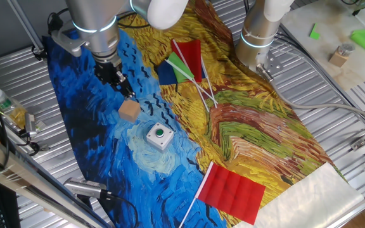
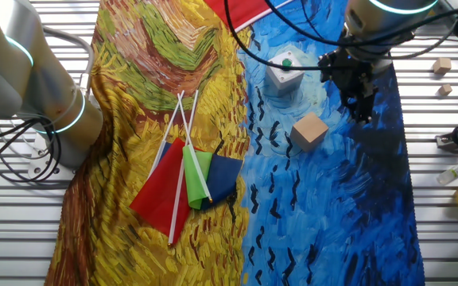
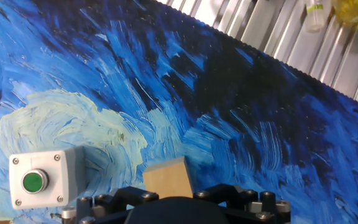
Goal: Pick up the small block on the left and move it to the right
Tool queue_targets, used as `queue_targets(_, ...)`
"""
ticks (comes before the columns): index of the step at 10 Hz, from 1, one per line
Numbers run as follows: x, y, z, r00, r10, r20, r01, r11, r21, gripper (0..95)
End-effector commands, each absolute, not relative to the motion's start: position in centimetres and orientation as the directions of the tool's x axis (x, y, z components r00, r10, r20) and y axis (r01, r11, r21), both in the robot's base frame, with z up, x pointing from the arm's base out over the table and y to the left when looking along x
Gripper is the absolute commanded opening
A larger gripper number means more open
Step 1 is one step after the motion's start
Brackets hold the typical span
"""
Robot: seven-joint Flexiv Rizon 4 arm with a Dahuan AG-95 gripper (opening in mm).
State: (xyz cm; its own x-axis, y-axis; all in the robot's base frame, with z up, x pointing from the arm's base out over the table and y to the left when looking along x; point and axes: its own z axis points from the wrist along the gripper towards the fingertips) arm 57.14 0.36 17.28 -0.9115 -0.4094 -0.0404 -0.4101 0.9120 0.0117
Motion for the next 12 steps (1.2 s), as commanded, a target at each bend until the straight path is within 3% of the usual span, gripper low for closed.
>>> queue_targets(1,57.7,0.1,16.0,-0.912,-0.408,-0.035,-0.409,0.912,0.026,95.0)
queue_targets(6,58.9,0.4,11.3,-0.915,-0.402,-0.037,-0.403,0.913,0.058,95.0)
queue_targets(12,56.1,0.1,8.0,-0.92,-0.388,-0.052,-0.391,0.919,0.058,95.0)
